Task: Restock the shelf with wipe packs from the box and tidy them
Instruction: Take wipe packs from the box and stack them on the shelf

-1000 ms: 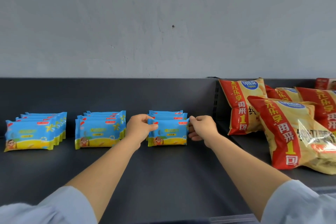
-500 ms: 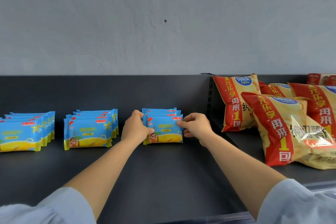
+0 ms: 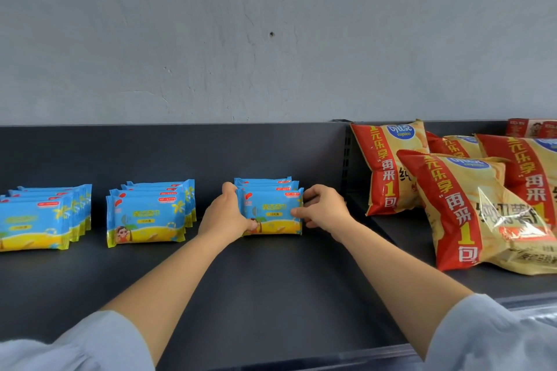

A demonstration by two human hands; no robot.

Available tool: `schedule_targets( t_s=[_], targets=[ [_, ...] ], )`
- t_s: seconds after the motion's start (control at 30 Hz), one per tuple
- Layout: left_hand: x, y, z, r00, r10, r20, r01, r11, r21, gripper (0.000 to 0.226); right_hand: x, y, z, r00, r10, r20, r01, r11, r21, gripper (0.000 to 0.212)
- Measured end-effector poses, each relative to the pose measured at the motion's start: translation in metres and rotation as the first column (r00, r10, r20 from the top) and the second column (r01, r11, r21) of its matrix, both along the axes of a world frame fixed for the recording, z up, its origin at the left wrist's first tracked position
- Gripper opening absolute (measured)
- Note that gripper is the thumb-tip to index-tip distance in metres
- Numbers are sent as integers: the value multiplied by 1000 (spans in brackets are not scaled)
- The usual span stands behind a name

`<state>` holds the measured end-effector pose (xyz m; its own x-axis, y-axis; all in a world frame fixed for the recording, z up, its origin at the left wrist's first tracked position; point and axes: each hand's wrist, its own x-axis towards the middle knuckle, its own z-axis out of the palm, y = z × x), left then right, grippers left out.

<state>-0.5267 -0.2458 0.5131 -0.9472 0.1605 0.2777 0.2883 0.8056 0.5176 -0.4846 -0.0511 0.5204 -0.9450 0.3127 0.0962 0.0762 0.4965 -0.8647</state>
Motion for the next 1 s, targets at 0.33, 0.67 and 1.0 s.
schedule_targets(
  t_s=[0.33, 0.67, 1.0],
  targets=[
    [17, -7, 3, 993, 78, -85, -92, 979, -183, 71, 20, -4, 3, 999, -39, -7, 39, 947, 320, 62],
    [55, -15, 6, 986, 23, -166, -93, 900, -427, 49, 64, -6, 9, 998, -56, -40, 67, 666, 743, 45],
    [107, -22, 12, 962, -158, -221, 37, 883, -469, 45, 138, -22, 13, 996, -87, -35, 80, 589, 804, 39]
  ],
)
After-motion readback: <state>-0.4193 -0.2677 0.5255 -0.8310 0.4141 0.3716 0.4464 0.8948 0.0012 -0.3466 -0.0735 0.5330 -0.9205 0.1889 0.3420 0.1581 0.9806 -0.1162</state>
